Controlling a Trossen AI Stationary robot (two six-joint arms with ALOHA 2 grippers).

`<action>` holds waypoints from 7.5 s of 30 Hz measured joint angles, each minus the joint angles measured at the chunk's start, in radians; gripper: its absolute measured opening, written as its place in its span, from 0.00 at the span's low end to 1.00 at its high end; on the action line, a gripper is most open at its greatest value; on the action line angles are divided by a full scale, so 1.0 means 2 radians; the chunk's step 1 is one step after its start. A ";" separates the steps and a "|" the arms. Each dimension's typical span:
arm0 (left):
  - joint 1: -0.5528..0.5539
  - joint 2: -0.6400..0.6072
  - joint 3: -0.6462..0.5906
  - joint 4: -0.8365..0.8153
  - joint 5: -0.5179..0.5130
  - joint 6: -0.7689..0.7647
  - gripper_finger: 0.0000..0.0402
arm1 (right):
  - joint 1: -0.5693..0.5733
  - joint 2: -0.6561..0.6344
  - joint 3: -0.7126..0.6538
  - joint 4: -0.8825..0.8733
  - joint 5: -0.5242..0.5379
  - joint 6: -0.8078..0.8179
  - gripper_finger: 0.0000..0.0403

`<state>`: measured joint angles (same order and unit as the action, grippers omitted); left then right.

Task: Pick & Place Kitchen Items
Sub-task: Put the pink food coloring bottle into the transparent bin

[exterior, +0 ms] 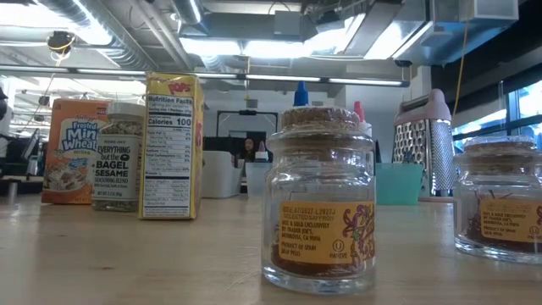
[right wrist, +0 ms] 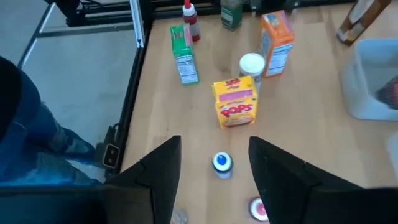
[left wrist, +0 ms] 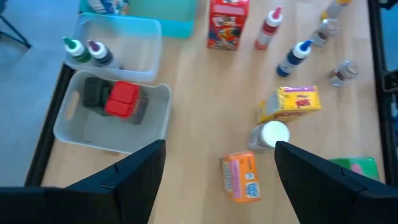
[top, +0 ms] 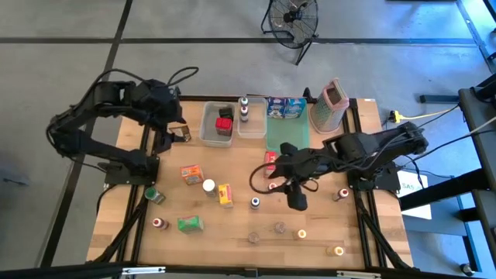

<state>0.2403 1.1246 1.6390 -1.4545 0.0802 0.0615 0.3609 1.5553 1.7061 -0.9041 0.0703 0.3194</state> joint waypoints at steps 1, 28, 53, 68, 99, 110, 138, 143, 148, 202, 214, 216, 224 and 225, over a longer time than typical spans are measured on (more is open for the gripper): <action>-0.005 -0.001 0.000 -0.001 0.000 -0.001 0.74 | 0.001 0.005 0.000 0.002 0.000 0.003 0.47; -0.127 -0.024 0.000 -0.023 -0.028 -0.066 0.74 | 0.014 0.081 0.000 -0.116 -0.024 0.206 0.48; -0.177 -0.024 0.000 -0.023 -0.062 -0.083 0.74 | 0.010 0.125 0.000 -0.158 -0.010 0.402 0.87; -0.196 -0.024 0.000 -0.023 -0.067 -0.092 0.74 | -0.016 0.169 0.000 -0.182 -0.015 0.451 0.87; -0.196 -0.024 0.000 -0.023 -0.072 -0.099 0.74 | -0.050 0.196 -0.035 -0.141 -0.010 0.411 0.87; -0.196 -0.024 0.000 -0.023 -0.088 -0.104 0.74 | -0.057 0.196 -0.036 -0.128 -0.012 0.392 0.87; -0.196 -0.024 0.000 -0.023 -0.088 -0.118 0.74 | -0.056 0.196 -0.093 -0.062 -0.023 0.399 0.87; -0.196 -0.024 0.000 -0.023 -0.088 -0.118 0.74 | -0.057 0.196 -0.093 -0.062 -0.023 0.399 0.86; -0.196 -0.024 0.000 -0.023 -0.088 -0.118 0.74 | -0.057 0.196 -0.093 -0.062 -0.024 0.399 0.79; -0.196 -0.024 0.000 -0.007 -0.088 -0.094 0.74 | -0.016 0.186 0.156 -0.280 0.059 0.330 0.32; -0.196 -0.023 0.000 -0.003 -0.087 -0.086 0.74 | -0.117 0.186 0.290 -0.334 0.126 0.211 0.32; -0.196 -0.019 0.000 0.005 -0.087 -0.086 0.74 | -0.143 0.185 0.293 -0.331 0.125 0.177 0.32; -0.196 -0.015 0.000 0.006 -0.082 -0.088 0.74 | -0.274 0.194 0.292 -0.253 0.070 0.033 0.32; -0.196 -0.015 0.000 0.005 -0.082 -0.088 0.74 | -0.289 0.198 0.291 -0.235 0.055 0.018 0.32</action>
<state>-0.1517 1.0939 1.6382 -1.4436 -0.0845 -0.1146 -0.2180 1.9511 2.2891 -1.3748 0.1797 0.3546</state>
